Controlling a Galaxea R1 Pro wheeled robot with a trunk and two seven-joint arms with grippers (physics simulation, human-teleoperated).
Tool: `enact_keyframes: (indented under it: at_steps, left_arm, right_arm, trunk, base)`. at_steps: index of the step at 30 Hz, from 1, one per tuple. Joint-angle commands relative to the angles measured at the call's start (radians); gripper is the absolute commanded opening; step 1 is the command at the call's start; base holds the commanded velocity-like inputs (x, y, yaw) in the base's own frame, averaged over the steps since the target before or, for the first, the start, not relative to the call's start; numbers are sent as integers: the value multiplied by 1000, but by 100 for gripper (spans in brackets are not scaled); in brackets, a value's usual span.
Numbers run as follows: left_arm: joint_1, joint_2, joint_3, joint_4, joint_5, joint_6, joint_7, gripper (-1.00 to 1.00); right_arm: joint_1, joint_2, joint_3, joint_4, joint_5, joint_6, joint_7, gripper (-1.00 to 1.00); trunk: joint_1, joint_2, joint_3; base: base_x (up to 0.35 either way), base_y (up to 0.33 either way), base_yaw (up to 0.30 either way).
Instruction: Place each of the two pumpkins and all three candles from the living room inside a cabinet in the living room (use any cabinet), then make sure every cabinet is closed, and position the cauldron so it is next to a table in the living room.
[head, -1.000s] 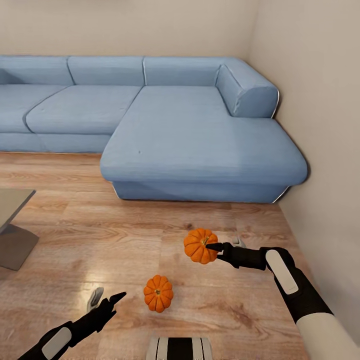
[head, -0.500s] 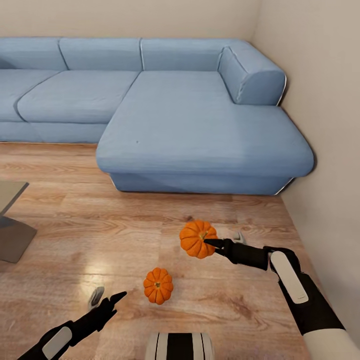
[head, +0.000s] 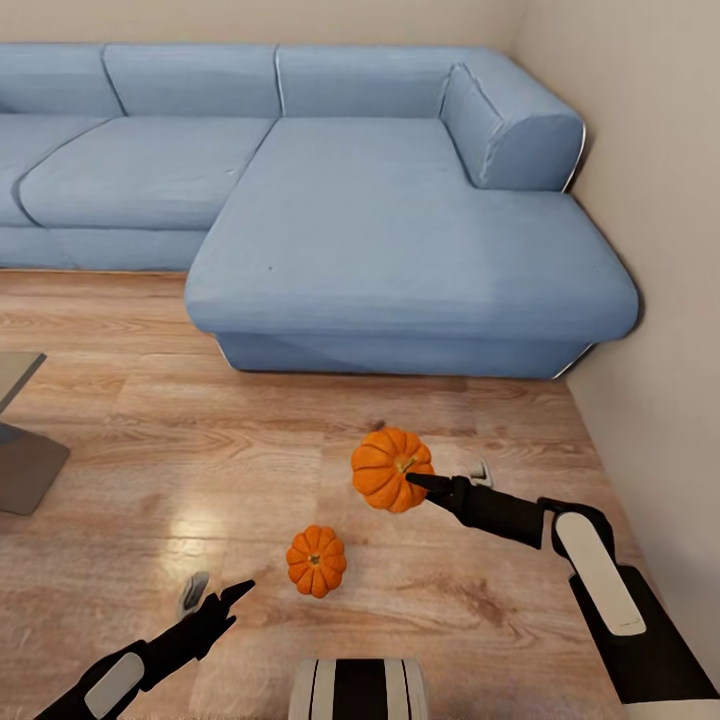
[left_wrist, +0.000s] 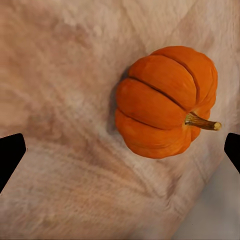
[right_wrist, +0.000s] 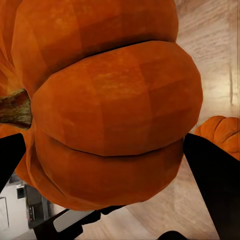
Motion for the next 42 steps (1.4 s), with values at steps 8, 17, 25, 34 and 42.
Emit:
enact_keyframes:
  at_steps: [8,17,25,34,42]
  left_arm:
    - [0,1,-5,0,11,8,-2,100]
    - [1,1,-7,-1,9,-7,-34,100]
    - [1,1,-7,-1,8,-13,-62,100]
    - [1,1,-32,-1,6,-14,-84,100]
    - [1,1,-35,2,6,-14,-85,100]
  right_arm:
    - [3,-2,0,-8,-46,2,4,-100]
    - [4,-2,0,-7,-49,2,3,-100]
    - [4,-2,2,-7,-48,2,3,-100]
    - [4,-2,2,-7,-48,2,2,-100]
    - [4,-2,2,-7,-48,2,2,-100]
  trunk:
    - [3,-2,-32]
    - [7,-4,-59]
    - [7,-4,-59]
    - [7,-4,-59]
    - [7,-4,-59]
  base:
    - [0,0,0]
    - [0,0,0]
    - [1,0,0]
    - [135,0,0]
    - [171,12,0]
